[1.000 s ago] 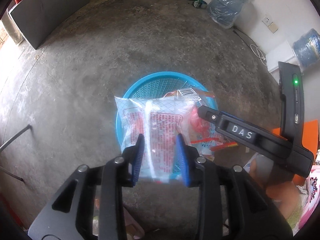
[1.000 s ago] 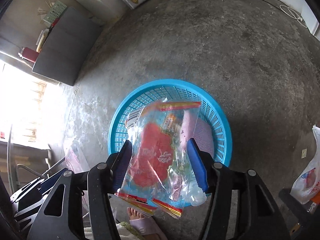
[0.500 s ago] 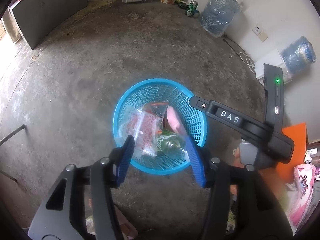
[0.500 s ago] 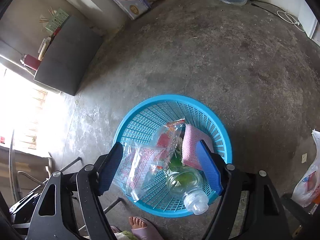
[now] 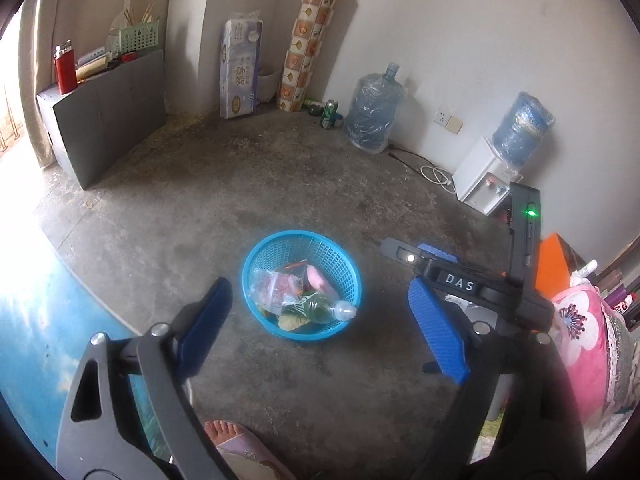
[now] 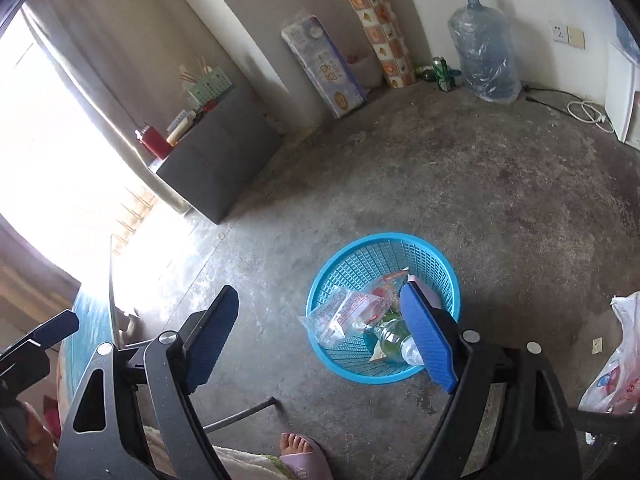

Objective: Collect trash

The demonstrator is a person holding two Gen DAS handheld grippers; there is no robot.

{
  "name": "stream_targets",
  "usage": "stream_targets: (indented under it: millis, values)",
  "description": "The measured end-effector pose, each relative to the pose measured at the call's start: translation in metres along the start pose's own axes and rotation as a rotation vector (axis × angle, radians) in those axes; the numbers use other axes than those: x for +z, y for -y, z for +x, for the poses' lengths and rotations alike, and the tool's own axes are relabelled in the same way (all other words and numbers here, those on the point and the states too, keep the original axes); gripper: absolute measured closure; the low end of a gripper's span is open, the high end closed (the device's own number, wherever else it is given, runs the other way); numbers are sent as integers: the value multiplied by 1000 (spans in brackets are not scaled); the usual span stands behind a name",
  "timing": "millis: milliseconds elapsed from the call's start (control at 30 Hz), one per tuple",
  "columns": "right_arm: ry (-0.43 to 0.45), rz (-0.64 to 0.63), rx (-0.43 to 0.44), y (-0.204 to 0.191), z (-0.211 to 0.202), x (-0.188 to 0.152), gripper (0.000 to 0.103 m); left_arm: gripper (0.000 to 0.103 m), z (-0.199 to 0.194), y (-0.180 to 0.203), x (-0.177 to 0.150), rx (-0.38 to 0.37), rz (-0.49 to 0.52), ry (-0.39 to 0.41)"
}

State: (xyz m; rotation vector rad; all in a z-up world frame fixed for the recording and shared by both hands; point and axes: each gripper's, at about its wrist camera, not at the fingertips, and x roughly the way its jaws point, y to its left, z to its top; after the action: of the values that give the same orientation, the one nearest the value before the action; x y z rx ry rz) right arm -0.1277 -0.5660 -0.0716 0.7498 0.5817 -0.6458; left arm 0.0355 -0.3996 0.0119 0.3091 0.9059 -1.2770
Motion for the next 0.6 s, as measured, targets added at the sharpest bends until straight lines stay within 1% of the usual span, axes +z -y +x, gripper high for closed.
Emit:
stream_targets:
  millis: [67,133,267,367,500,600]
  values:
    - [56,-37,0,-23,-31,-14,11,11,-33,-7,-16,36,-40,40]
    - [87,-100,10,-49,-55,-32,7,10,-64,-15,-34,80,-90,76]
    - [135,-258,-41,-99,-88,-67,7,9,-113,-27,-69,207,-186,161]
    - [142,-328,-57,-127,-104,-89,7,9,-139,-34,-95,298,-232,214]
    - [146,-399,-78,-152,-118,-112,7,9,-165,-36,-123,381,-262,268]
    - [150,-451,-129,-165,-124,-125,7,9,-181,-34,-138,447,-262,308]
